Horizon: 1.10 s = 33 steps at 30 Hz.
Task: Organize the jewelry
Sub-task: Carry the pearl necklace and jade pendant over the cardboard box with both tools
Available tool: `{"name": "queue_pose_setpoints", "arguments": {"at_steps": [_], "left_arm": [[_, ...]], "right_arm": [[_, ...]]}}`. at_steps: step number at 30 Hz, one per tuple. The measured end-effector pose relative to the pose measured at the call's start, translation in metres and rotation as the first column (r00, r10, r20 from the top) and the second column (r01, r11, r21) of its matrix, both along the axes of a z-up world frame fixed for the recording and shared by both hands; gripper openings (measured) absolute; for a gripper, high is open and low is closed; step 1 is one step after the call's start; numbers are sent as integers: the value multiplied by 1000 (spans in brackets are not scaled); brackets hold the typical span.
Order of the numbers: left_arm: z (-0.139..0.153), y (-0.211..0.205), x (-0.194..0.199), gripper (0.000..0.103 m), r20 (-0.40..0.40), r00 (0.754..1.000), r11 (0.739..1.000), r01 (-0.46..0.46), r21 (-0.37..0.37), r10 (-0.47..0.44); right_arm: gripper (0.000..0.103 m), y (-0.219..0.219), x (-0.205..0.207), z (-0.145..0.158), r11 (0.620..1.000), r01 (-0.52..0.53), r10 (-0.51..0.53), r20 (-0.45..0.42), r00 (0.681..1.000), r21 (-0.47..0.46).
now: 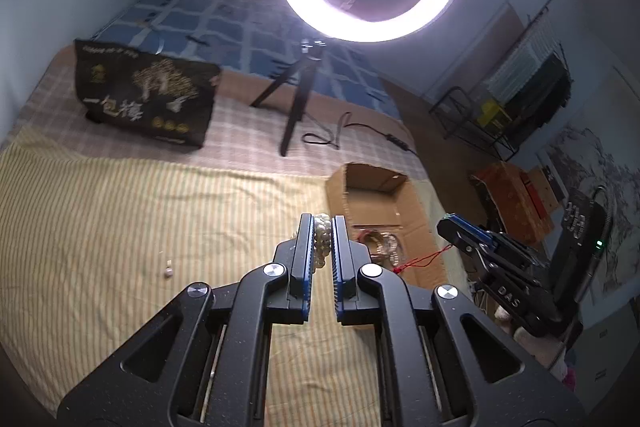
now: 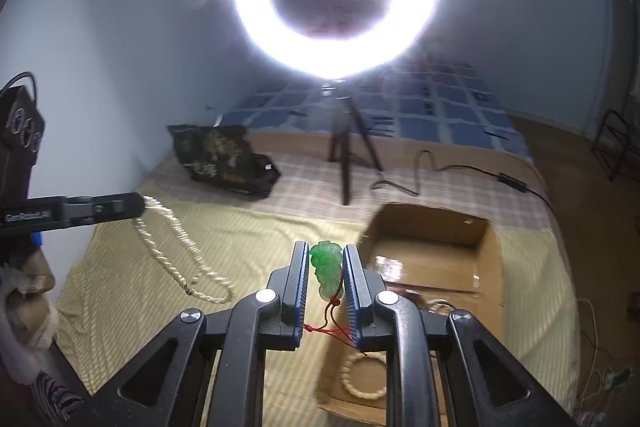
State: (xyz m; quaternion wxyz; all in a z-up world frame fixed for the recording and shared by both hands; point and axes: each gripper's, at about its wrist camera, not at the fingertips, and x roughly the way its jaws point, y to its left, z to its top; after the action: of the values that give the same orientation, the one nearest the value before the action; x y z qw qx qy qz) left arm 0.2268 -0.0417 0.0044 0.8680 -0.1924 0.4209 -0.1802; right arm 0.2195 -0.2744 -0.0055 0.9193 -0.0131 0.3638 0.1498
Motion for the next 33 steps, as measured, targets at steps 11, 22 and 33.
{"name": "queue_pose_setpoints", "arguments": {"at_steps": [11, 22, 33], "left_arm": [[33, -49, -6, 6, 84, 993, 996, 90, -29, -87], [50, -97, 20, 0, 101, 982, 987, 161, -18, -158], [34, -141, 55, 0, 61, 978, 978, 197, 70, -201]], "right_arm": [[16, -62, -10, -7, 993, 114, -115, -28, 993, -32], [16, -91, -17, -26, 989, 137, -141, -75, 987, -55], [16, -105, -14, -53, 992, 119, -124, -144, 982, -44]]}}
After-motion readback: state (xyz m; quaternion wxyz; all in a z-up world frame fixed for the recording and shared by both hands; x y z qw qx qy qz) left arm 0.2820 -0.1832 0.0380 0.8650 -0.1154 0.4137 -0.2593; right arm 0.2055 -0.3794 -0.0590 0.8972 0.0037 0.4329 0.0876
